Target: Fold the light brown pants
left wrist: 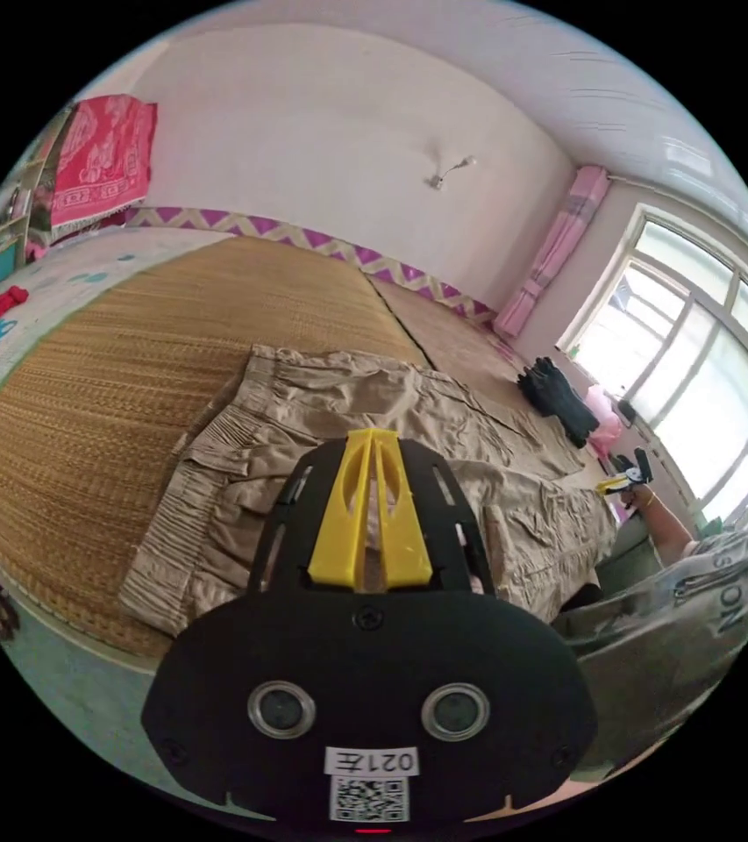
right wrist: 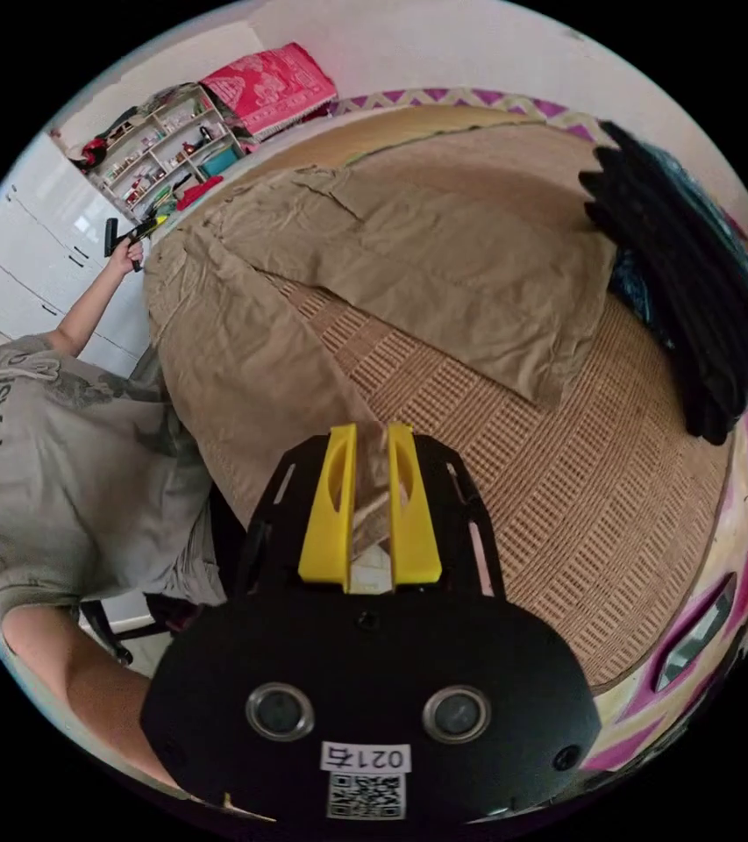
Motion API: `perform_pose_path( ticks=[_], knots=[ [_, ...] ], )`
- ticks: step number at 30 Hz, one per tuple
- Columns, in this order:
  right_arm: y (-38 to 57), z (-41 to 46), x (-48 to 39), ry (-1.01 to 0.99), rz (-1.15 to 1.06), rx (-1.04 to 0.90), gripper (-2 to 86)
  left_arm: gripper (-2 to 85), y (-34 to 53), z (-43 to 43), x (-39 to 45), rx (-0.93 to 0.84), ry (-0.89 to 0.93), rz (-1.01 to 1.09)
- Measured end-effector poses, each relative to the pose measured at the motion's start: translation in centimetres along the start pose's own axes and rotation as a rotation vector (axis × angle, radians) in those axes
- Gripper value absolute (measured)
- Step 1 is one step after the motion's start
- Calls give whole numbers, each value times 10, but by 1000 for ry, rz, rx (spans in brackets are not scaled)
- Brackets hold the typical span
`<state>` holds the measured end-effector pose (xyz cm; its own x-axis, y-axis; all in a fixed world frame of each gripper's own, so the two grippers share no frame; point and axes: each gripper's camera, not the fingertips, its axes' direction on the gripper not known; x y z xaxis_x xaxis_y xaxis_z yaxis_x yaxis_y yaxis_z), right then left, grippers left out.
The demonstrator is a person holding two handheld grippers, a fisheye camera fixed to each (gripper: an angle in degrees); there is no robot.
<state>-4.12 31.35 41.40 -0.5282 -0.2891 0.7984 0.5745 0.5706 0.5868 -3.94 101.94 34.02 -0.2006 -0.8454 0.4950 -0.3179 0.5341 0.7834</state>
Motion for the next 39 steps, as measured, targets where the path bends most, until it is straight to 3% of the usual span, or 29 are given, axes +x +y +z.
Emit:
perform_pose_path(
  ticks=[5,11,16,27,35,39],
  knots=[
    [-18,3,21,-48,-17,-32,-5,-9,-6,94,-84,-277,-147,-246],
    [-88,-2,20,127,-20,-85,-10,-9,22,92,-132,-187,4,-410],
    [-145,-2,41,115,-44,-119,-10,-9,13,113,-159,-140,62,-470],
    [-258,-10,58,220,15,-140,-10,-9,-64,185,-162,-139,14,-413],
    [-197,-19,-2,101,-88,-159,-9,-9,-25,146,-155,-188,130,-392],
    [-185,-36,-37,172,-32,-116,-7,-9,-16,134,-138,-198,122,-395]
  ],
)
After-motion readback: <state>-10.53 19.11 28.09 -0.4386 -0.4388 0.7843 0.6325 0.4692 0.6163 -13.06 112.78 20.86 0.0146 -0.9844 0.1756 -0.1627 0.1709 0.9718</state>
